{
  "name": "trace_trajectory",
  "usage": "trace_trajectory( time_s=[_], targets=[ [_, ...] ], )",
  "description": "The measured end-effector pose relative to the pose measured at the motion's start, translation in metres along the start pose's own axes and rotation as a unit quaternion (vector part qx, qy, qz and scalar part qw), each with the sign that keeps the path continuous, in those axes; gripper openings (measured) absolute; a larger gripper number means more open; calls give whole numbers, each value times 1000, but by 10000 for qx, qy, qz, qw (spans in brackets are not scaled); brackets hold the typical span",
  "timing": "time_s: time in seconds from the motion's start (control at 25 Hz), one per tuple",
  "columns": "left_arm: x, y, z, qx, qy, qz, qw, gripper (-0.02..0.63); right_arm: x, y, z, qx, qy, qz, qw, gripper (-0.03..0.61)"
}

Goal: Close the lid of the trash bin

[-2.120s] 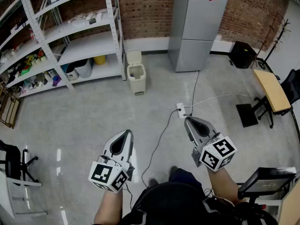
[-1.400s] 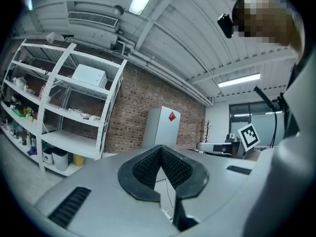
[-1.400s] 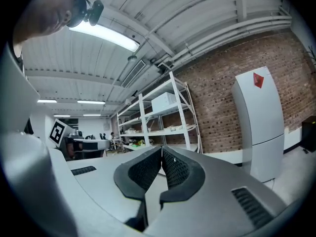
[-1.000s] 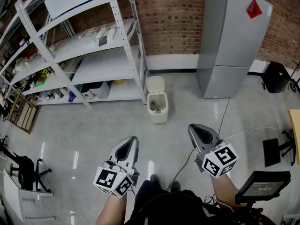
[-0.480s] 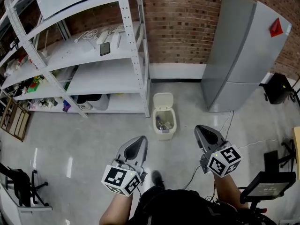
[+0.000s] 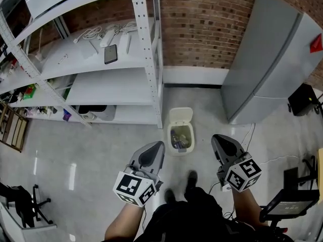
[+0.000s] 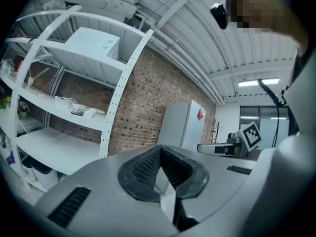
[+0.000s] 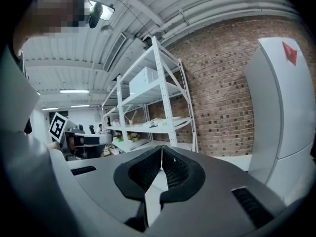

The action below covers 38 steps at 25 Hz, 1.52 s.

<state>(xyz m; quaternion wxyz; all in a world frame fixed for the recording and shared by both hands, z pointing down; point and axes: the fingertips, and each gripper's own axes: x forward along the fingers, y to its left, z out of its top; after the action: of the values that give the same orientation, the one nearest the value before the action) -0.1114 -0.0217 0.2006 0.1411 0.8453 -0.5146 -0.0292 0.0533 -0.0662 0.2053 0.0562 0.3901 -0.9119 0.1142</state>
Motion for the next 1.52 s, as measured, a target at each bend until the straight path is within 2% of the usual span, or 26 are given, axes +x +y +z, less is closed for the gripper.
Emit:
trace_trajectory(
  time_s=[0.24,0.56,0.76,1.08,1.36,1.52],
  targets=[
    [79,34,5,47,108,149,9998,-11,68,-59,2,118,102,256,9996,9],
    [180,64,14,-88,237,423,9988,-11,147,-139,28,153,164,739,9970,9],
    [225,95,3,-138,445,510,9976,-11,194,-173,23,249,330,784,9961,9],
    [280,141,-32,-405,995,188,9940,-12,261,-202,-11,529,775,500,9943,9],
    [312,173,-88,-625,1636,-65,9845,-12,313,-212,-60,667,1145,400,9904,9],
    [320,170,-122,-741,1926,-455,9774,-12,321,-212,-91,737,1274,270,9887,9]
  ],
)
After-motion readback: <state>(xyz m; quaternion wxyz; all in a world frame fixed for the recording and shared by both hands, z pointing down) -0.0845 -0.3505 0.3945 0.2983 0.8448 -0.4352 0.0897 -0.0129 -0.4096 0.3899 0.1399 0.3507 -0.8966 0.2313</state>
